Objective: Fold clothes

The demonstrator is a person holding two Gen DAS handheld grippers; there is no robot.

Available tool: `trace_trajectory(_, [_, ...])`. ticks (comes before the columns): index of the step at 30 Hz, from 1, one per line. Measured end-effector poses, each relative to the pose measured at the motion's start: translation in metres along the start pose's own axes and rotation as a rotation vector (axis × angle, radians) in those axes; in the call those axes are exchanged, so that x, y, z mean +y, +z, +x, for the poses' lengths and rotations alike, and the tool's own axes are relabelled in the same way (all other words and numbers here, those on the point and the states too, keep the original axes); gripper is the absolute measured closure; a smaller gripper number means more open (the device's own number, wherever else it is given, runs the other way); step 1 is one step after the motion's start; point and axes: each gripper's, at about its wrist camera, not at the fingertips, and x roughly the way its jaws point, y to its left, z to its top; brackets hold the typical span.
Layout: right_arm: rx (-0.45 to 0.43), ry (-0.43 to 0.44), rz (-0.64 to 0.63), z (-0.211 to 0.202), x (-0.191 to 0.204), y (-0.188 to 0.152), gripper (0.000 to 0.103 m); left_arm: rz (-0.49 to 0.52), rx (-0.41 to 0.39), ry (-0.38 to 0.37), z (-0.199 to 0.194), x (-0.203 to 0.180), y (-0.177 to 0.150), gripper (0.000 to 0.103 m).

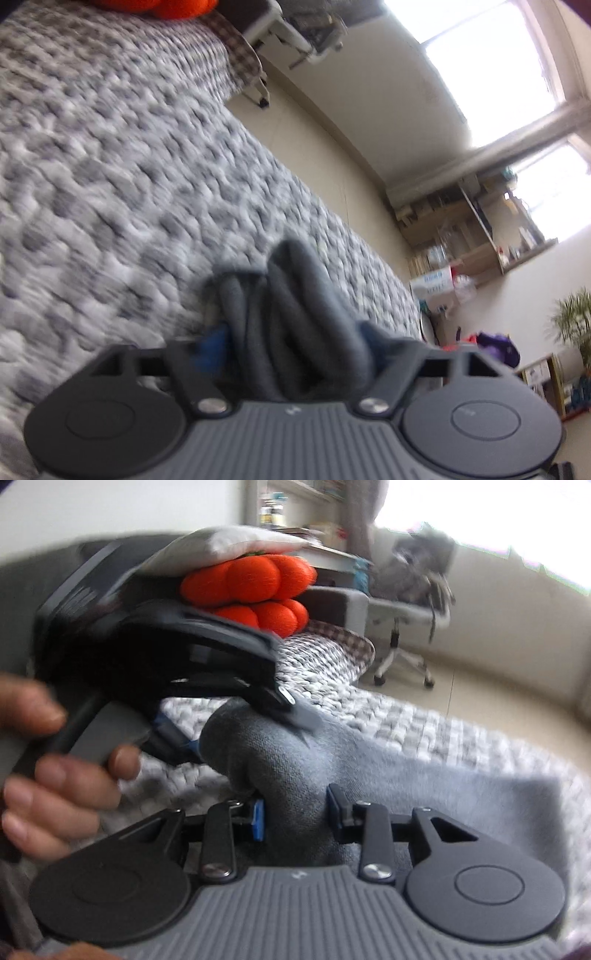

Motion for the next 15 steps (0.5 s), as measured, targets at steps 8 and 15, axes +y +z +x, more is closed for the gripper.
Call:
trace_trajectory(8, [0.013,0.083,0.208,0.001,-0.024,0.008,0.067,0.183,-0.132,-0.004,-0.067,0.000,0.003,0.008])
trace_trajectory(15, [0.007,0.090,0.193,0.000,-0.022,0.009,0.067,0.555,-0.084,-0.041,-0.087,-0.021,-0.025,0.008])
